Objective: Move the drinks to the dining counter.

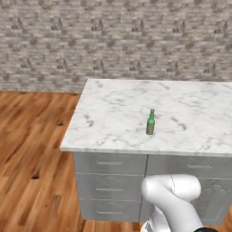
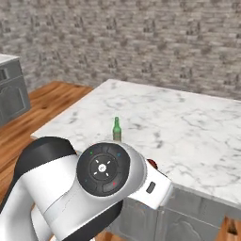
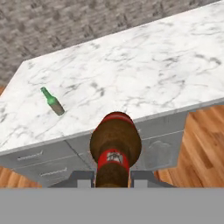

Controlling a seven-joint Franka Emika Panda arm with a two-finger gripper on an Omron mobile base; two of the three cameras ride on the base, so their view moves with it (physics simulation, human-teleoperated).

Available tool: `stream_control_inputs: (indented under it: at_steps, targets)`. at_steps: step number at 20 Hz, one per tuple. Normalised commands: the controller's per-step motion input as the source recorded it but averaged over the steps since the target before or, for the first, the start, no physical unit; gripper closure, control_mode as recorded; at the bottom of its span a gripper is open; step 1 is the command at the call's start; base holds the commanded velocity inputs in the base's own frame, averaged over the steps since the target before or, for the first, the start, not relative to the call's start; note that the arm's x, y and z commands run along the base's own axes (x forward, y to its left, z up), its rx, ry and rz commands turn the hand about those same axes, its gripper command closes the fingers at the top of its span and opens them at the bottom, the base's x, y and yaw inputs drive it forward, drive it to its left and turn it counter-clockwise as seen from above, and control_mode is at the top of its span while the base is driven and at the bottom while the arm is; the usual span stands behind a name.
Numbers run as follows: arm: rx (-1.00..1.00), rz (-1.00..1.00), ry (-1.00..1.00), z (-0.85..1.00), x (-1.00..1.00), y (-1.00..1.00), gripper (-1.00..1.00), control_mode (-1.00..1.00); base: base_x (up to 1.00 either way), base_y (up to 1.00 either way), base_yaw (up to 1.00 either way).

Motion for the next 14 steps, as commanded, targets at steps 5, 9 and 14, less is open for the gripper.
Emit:
stream_control_inputs:
  at_steps: [5, 9, 14]
  targets:
    - [0.0, 0.0, 0.0, 0.0, 0.0, 0.0, 1.0, 1.0, 1.0, 0.0, 0.0]
    - [0.0, 0.0, 0.0, 0.0, 0.0, 0.0, 1.0, 1.0, 1.0, 0.02, -0.16]
    - [0.0, 0.0, 0.0, 0.0, 0.0, 0.0, 1.0, 1.0, 1.0, 0.14, -0.4]
